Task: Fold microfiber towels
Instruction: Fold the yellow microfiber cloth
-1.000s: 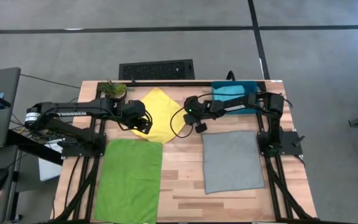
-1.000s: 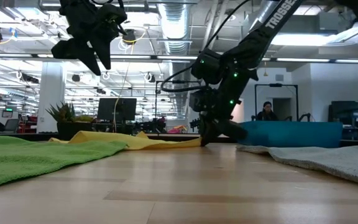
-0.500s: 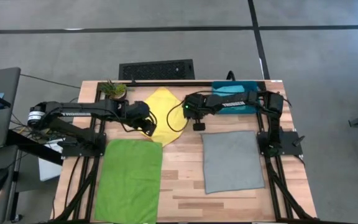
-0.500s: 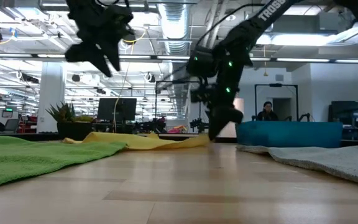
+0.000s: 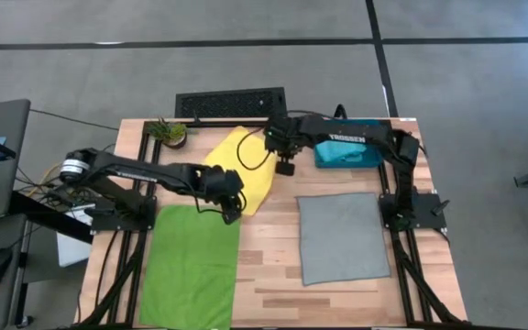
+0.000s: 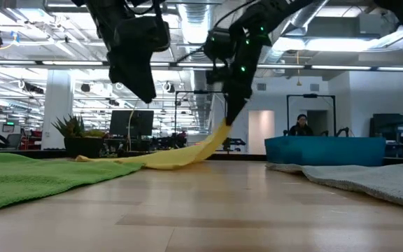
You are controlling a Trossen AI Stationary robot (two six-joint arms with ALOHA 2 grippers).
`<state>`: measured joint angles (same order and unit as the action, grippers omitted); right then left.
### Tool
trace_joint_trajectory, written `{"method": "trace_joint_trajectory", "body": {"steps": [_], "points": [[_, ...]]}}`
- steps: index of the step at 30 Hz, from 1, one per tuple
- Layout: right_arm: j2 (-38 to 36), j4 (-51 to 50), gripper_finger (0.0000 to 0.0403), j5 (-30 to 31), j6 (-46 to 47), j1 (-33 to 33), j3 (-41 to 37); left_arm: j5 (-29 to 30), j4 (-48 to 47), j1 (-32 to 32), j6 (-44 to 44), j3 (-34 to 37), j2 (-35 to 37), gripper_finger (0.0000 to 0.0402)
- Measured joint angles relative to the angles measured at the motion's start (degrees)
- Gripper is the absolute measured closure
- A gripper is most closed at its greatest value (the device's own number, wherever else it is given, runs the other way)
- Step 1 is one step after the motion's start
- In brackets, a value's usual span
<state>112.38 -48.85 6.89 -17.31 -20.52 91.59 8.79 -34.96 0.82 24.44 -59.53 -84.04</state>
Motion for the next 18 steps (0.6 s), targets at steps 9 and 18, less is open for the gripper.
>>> {"method": "trace_joint_trajectory", "body": {"steps": [9, 18], "points": [[-0.09, -0.99, 0.0401, -1.02, 4.44, -0.25, 6.33, 3.73, 10.05, 4.09, -0.06, 0.0, -9.65, 0.0269], [-0.09, -5.37, 0.0401, -1.02, 4.33, -0.23, 8.72, 12.14, 17.47, 7.9, -5.45, 0.02, -15.7, 0.0269]]}}
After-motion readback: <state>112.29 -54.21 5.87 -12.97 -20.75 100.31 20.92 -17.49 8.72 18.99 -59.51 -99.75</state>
